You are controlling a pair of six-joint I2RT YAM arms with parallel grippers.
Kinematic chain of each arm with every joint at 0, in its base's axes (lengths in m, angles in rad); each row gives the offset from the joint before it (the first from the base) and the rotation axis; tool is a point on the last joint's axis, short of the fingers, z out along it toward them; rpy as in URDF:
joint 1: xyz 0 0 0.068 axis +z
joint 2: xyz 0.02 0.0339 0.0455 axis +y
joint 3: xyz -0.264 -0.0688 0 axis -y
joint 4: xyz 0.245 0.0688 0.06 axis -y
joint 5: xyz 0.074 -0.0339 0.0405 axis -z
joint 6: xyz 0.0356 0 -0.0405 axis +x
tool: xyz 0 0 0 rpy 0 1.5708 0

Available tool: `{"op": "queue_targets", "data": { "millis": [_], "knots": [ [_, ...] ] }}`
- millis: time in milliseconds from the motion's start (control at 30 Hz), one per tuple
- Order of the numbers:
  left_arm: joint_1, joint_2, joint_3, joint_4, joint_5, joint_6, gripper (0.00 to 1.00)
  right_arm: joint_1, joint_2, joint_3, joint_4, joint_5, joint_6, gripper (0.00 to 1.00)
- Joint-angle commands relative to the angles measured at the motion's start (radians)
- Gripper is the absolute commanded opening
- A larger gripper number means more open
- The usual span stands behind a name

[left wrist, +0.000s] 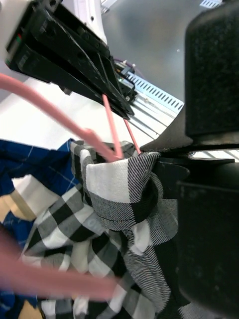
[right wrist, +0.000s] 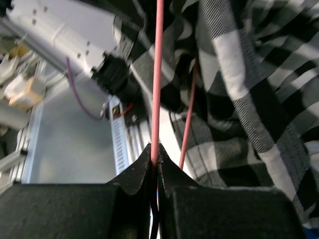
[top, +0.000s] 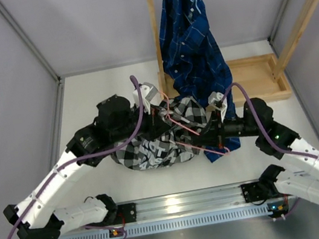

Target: Place the shirt on the hanger

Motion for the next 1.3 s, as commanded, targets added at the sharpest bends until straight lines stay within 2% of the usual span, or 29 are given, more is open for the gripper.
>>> {"op": "queue_targets", "data": {
  "millis": [0, 33, 133, 367, 400, 433, 500, 533, 567, 600, 700, 733, 867, 1000, 1033, 1100, 1167, 1267],
  "knots": [
    [-0.004, -0.032, 0.044, -0.038, -0.077, 0.022, 0.0, 0.028, -0.015, -0.005, 0.287, 0.185, 0.056, 0.0],
    [-0.004, -0.041, 0.036, -0.041, -0.109, 0.019, 0.0, 0.027, -0.018, -0.016, 0.352, 0.222, 0.07, 0.0],
    [-0.004, -0.058, 0.034, -0.048, -0.152, 0.015, 0.0, 0.031, -0.007, -0.059, 0.459, 0.203, 0.115, 0.0],
    [-0.004, -0.018, 0.086, -0.059, -0.123, 0.025, 0.0, 0.077, 0.073, -0.117, 0.67, 0.21, 0.17, 0.0],
    [-0.004, -0.012, 0.097, -0.058, -0.12, 0.03, 0.05, 0.083, 0.08, -0.122, 0.693, 0.21, 0.172, 0.0],
    [-0.004, -0.014, 0.102, -0.059, -0.115, 0.042, 0.26, 0.088, 0.08, -0.125, 0.706, 0.21, 0.168, 0.0],
    [-0.004, -0.021, 0.116, -0.062, -0.114, 0.062, 0.54, 0.094, 0.065, -0.151, 0.733, 0.221, 0.17, 0.0],
    [-0.004, -0.038, 0.137, -0.065, -0.121, 0.094, 0.66, 0.094, 0.057, -0.165, 0.781, 0.238, 0.175, 0.0],
    [-0.004, -0.047, 0.155, -0.071, -0.132, 0.119, 0.88, 0.094, 0.047, -0.203, 0.811, 0.251, 0.179, 0.0],
    [-0.004, -0.058, 0.18, -0.085, -0.166, 0.151, 0.96, 0.096, 0.027, -0.225, 0.844, 0.285, 0.187, 0.0],
    [-0.004, -0.105, 0.273, -0.072, -0.27, 0.255, 0.98, 0.094, -0.01, -0.289, 0.934, 0.337, 0.19, 0.0],
    [-0.004, -0.113, 0.275, -0.02, -0.325, 0.333, 0.98, 0.094, -0.016, -0.298, 0.951, 0.362, 0.194, 0.0],
    [-0.003, -0.081, 0.217, 0.122, -0.367, 0.525, 0.98, 0.093, -0.048, -0.335, 0.974, 0.368, 0.194, 0.0],
    [-0.001, -0.006, 0.223, 0.074, -0.153, 0.709, 0.98, 0.093, -0.085, -0.34, 0.935, 0.35, 0.184, 0.0],
    [0.002, 0.011, 0.231, 0.047, -0.04, 0.787, 0.98, 0.093, -0.091, -0.34, 0.921, 0.324, 0.182, 0.0],
    [0.004, 0.055, 0.273, -0.053, 0.059, 0.855, 0.96, 0.093, -0.124, -0.34, 0.876, 0.292, 0.172, 0.0],
    [0.01, 0.086, 0.316, -0.142, 0.128, 0.897, 0.93, 0.091, -0.162, -0.343, 0.83, 0.296, 0.164, 0.0],
    [0.013, 0.103, 0.36, -0.17, 0.133, 0.917, 0.91, 0.093, -0.223, -0.351, 0.738, 0.287, 0.138, 0.0]
  ]
}}
